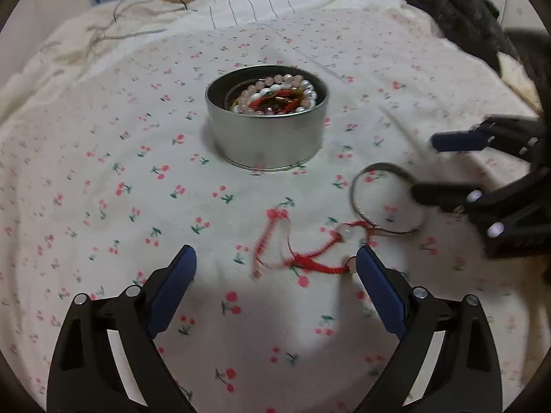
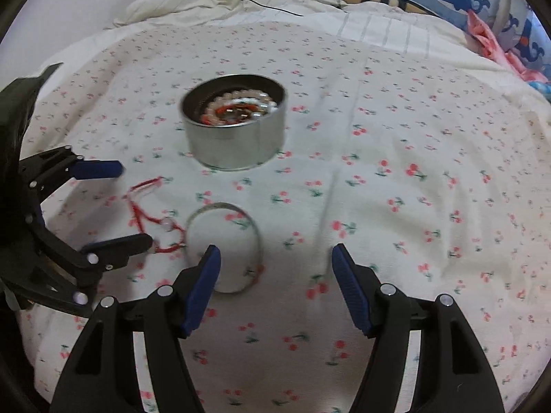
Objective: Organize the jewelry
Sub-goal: 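Move the open left gripper to the second red cord bracelet, then grasp the red cord bracelet with the left gripper while the right gripper grasps the silver bangle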
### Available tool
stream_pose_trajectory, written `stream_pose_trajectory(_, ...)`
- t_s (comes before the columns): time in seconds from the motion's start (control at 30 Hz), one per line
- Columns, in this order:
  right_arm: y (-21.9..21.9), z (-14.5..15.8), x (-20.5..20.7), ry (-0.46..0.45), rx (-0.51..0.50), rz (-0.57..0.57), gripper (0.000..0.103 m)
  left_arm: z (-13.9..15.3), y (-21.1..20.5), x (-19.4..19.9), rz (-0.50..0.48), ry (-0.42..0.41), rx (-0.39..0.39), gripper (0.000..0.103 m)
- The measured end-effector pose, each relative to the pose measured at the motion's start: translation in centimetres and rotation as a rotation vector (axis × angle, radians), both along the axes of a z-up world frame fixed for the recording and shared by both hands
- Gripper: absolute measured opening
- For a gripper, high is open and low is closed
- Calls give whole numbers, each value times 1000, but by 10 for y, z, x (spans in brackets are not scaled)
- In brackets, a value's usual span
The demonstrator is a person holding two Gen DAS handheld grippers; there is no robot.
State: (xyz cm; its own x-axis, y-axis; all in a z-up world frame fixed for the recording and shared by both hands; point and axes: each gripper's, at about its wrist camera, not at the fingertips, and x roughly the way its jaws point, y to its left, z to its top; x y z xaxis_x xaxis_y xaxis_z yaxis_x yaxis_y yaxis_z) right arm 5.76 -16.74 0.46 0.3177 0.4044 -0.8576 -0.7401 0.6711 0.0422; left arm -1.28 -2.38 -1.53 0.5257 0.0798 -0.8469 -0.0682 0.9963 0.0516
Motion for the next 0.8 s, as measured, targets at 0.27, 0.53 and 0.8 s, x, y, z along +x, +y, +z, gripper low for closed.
stream_pose_trajectory(0.27,1,4,-3,30,56,27,65,16,84,-21,310,-53,-241,72)
stream_pose_trajectory(0.53,17,-1,-12,35,95,77,65,5,50,-3,195,-10,-165,85)
stream_pose_trajectory(0.8,21,-11,-6,68,89,62,19,7,50,-4,205,-12,-136,18)
